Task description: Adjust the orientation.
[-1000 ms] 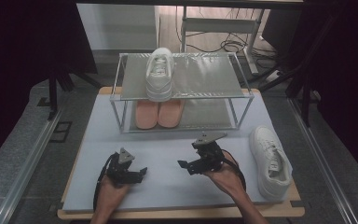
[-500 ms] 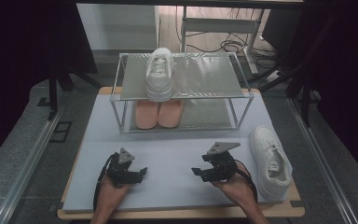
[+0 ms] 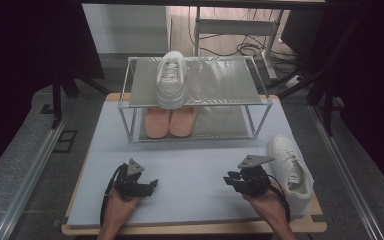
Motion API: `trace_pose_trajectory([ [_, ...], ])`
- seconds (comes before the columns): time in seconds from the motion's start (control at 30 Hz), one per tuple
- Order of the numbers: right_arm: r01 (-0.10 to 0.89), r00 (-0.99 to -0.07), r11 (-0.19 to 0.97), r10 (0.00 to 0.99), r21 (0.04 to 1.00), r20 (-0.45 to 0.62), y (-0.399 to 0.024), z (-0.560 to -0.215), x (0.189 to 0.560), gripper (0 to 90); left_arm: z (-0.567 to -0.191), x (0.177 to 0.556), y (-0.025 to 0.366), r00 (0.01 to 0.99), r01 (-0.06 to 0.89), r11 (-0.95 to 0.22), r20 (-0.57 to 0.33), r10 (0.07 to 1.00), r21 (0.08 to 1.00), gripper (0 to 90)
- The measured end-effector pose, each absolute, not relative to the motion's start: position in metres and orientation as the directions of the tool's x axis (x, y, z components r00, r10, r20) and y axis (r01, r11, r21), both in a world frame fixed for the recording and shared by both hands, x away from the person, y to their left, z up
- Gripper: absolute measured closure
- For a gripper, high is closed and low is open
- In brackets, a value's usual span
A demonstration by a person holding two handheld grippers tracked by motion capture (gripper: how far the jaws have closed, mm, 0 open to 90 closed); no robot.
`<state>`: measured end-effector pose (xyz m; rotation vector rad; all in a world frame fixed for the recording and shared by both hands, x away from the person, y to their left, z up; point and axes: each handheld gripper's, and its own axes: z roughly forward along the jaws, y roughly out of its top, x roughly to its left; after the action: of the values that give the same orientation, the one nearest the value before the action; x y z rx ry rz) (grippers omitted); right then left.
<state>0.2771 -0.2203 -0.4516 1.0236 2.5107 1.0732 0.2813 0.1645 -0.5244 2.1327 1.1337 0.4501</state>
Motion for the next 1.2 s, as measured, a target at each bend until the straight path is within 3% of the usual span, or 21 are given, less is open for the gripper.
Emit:
trace_pose_trajectory([
  [0.27,0.535,-0.692,0.453,0.720,0.713,0.062,-0.240,-0.444,0.272,73.4,-0.524,0.281,0.164,0.562,0.596,-0.395,-0.011,0.827,0.699,16.0],
  [0.83,0.586,-0.625,0.390,0.775,0.711,0.090,-0.283,-0.425,0.265,89.7,-0.525,0.281,0.164,0.561,0.596,-0.394,-0.012,0.828,0.699,16.0],
  [1.2,0.605,-0.555,0.317,0.825,0.730,0.102,-0.317,-0.407,0.267,90.0,-0.524,0.281,0.164,0.561,0.597,-0.395,-0.012,0.828,0.699,15.9],
])
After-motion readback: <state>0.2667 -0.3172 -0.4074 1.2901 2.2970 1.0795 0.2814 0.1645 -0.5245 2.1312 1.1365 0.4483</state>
